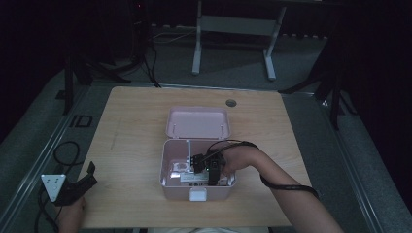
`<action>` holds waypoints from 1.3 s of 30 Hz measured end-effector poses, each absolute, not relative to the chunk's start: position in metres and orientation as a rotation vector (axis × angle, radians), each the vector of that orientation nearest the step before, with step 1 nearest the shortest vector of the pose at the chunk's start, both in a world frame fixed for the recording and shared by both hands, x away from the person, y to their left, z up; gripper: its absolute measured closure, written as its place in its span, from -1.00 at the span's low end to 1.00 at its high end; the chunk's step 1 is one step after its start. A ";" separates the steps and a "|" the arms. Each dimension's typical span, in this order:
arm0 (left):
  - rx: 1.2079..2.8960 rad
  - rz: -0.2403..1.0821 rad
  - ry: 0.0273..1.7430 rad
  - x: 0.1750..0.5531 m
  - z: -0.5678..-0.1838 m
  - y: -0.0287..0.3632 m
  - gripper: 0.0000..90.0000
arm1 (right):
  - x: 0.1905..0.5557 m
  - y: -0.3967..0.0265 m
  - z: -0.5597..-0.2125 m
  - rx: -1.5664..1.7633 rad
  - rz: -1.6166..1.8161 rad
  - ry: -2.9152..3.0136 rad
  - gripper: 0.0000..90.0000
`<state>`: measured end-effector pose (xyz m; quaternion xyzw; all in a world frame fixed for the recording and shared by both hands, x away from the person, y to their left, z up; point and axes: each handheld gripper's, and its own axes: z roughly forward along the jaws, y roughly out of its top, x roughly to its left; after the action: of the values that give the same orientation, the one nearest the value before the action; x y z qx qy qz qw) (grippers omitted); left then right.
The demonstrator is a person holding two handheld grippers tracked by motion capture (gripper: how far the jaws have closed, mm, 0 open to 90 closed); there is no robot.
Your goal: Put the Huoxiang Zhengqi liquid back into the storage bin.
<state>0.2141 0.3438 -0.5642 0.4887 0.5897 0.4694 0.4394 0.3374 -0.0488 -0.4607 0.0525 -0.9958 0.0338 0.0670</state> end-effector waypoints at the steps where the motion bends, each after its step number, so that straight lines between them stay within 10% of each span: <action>1: 1.214 1.166 1.465 0.214 -0.564 0.344 -0.95 | 0.337 -0.049 -0.463 0.159 0.117 -2.998 0.33; 20: 1.215 1.166 1.466 0.214 -0.564 0.344 -0.95 | 0.342 -0.066 -0.433 0.117 0.037 -2.993 0.03; 39: 1.217 1.168 1.469 0.214 -0.564 0.344 -0.95 | 0.356 -0.108 -0.375 0.005 -0.462 -3.060 -0.72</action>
<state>0.2143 0.3437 -0.5641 0.4892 0.5908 0.4697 0.4371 0.3561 -0.1081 -0.3752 0.0016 -0.9885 -0.1493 0.0233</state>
